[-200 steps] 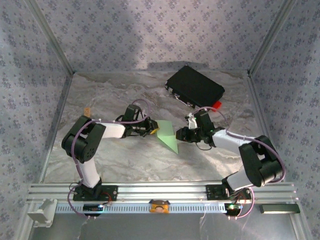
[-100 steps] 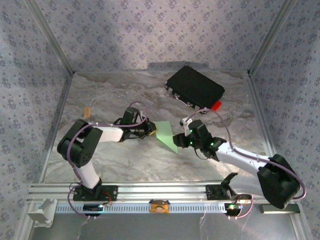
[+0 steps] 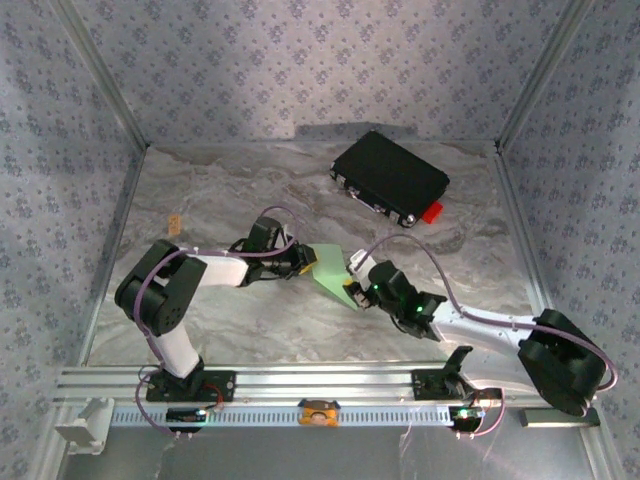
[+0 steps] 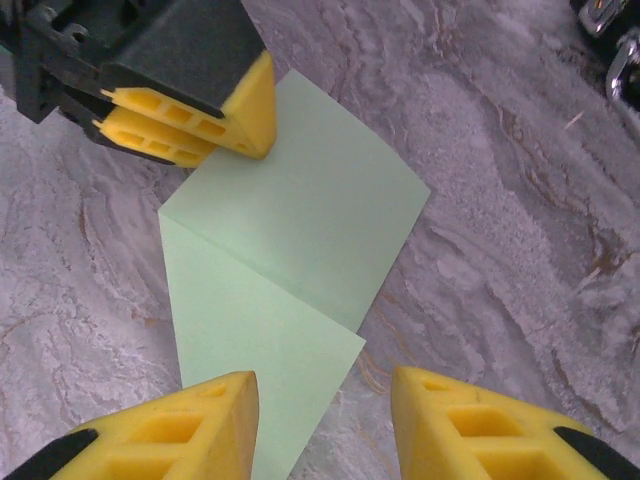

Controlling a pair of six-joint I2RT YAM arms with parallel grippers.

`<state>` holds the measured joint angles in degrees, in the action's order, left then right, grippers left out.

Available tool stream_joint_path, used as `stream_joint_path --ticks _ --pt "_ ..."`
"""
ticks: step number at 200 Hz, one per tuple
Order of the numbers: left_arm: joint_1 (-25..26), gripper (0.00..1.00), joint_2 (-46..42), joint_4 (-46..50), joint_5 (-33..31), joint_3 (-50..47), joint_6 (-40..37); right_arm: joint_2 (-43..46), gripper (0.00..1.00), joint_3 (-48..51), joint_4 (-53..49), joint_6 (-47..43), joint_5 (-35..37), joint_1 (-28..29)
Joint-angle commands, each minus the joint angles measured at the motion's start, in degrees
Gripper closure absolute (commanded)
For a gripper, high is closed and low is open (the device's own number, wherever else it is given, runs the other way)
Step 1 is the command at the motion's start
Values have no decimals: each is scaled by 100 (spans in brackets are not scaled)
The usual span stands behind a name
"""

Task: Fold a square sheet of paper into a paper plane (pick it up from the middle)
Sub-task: Fourth fold the wing at the center of the table.

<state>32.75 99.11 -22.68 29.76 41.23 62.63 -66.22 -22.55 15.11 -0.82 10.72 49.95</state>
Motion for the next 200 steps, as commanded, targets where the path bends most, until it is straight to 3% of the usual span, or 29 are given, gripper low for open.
stream_joint_path --ticks 1,89,200 --pt "20 84 -186 -57 48 122 -120 77 58 108 276 -558 227 247" --pt "21 91 -164 26 148 227 -113 -737 59 -76 431 -1418 984 1035" --pt "22 94 -141 222 153 298 -120 -1807 64 -510 641 -1585 1812 1218"
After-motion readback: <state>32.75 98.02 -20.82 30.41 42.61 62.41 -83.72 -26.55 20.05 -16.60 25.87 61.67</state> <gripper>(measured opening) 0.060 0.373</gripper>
